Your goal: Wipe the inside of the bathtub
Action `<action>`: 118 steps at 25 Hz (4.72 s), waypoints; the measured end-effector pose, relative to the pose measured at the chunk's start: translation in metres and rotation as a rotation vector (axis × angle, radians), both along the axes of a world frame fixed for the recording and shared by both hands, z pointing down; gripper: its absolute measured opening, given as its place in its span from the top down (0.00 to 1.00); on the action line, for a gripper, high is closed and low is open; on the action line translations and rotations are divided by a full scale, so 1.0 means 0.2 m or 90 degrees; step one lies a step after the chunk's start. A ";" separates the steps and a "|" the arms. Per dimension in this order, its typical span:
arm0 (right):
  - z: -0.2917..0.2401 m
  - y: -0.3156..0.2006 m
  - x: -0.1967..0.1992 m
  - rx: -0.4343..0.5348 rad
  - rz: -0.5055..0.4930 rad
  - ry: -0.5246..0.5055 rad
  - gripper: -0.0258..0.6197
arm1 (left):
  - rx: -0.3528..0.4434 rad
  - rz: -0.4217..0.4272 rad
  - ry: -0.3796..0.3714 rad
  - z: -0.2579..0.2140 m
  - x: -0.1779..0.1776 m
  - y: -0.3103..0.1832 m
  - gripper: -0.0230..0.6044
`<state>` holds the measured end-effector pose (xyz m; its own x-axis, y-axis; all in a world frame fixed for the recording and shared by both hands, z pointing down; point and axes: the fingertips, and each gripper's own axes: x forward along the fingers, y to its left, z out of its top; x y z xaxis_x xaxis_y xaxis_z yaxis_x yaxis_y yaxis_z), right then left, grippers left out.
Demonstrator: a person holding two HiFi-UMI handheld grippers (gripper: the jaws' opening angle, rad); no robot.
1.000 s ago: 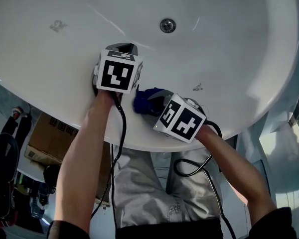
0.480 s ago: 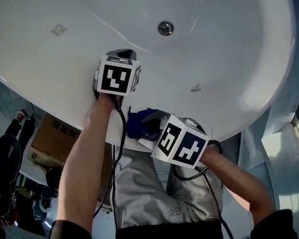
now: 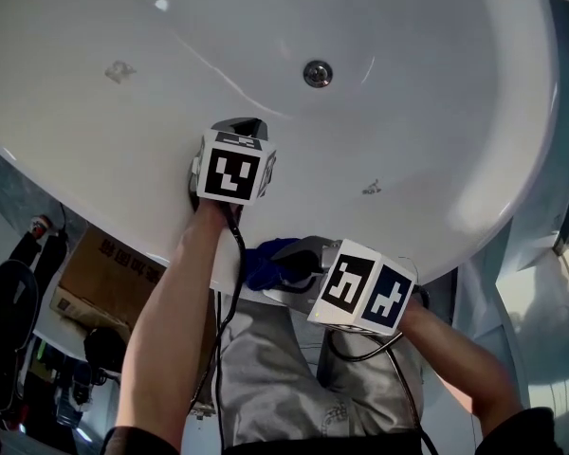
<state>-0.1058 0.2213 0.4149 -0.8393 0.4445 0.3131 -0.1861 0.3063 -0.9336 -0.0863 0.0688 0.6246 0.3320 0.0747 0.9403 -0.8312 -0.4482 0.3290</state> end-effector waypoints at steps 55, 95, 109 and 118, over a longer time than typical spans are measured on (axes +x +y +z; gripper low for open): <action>1.53 -0.35 0.64 0.107 -0.187 0.406 0.77 | 0.014 -0.151 0.010 0.28 0.00 -0.14 0.96; 0.35 0.12 0.79 0.063 -0.394 0.135 0.77 | -0.016 -0.121 -0.056 0.24 0.07 -0.01 0.96; -0.02 0.26 0.80 0.089 -0.425 0.035 0.77 | -0.026 -0.113 -0.050 0.24 0.18 0.06 0.96; 0.08 0.02 0.74 0.138 -0.305 0.039 0.77 | -0.021 -0.095 -0.048 0.23 0.26 0.07 0.96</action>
